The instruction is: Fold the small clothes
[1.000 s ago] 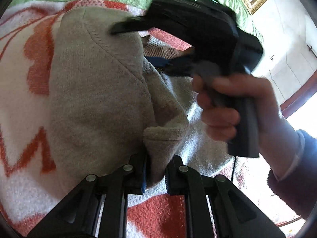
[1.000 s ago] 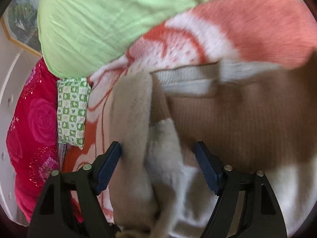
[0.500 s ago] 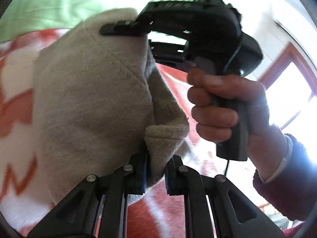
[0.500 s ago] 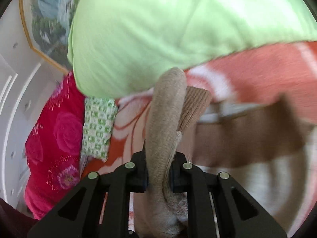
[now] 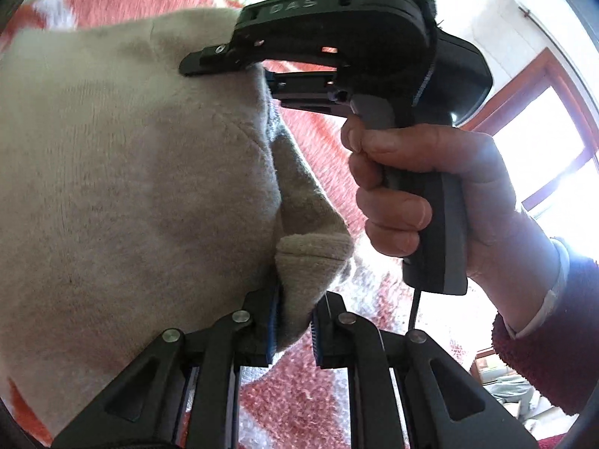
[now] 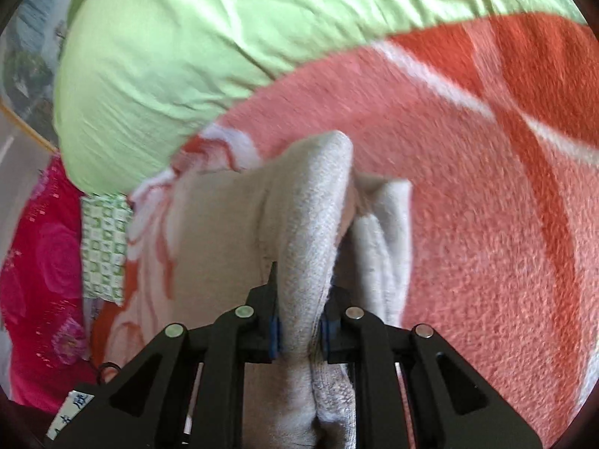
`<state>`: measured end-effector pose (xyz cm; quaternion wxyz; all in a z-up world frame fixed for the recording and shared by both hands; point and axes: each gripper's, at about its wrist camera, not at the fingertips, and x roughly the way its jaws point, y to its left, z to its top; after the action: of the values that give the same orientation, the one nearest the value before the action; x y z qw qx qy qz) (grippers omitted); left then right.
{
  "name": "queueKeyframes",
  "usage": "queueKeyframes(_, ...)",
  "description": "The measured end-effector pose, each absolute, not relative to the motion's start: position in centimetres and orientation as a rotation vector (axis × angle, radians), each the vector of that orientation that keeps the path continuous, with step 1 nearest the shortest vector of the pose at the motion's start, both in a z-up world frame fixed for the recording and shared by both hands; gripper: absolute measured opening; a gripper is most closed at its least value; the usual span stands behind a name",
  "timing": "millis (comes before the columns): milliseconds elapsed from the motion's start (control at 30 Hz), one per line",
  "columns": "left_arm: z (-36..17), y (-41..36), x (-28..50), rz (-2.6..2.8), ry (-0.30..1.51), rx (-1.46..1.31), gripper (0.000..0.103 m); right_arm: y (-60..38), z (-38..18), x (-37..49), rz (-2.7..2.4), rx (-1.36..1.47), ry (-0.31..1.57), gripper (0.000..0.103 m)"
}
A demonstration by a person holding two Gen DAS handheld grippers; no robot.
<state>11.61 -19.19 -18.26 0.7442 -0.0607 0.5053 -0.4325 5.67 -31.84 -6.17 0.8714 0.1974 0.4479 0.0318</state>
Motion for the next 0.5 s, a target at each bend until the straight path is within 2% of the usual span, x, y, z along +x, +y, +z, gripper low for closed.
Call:
queueKeyframes(33, -18.3, -19.1, 12.0, -0.945, 1.112, -0.14, 0.015, -32.1, -6.3, 5.6, 0.06, 0.428, 0.933, 0.027)
queueKeyframes(200, -17.0, -17.5, 13.8, -0.978, 1.124, -0.172, 0.04, -32.9, -4.2, 3.5, 0.022, 0.453, 0.875, 0.031)
queueKeyframes(333, -15.1, -14.9, 13.0, -1.026, 1.103, -0.169, 0.047, -32.3, -2.0, 0.6, 0.026, 0.455, 0.822, 0.031)
queueKeyframes(400, -14.3, -13.1, 12.8, -1.013, 1.084, -0.176, 0.057, -31.2, -1.4, -0.9, 0.061, 0.444, 0.814, 0.034)
queueKeyframes(433, -14.1, -12.0, 13.0, -0.994, 1.077, -0.184, 0.059, -30.4, -1.4, -1.5, 0.074, 0.433, 0.821, 0.036)
queueKeyframes(500, -13.9, -9.2, 14.3, -0.919, 1.061, -0.208, 0.064, -29.3, -2.0, -2.3, 0.063, 0.406, 0.844, 0.058)
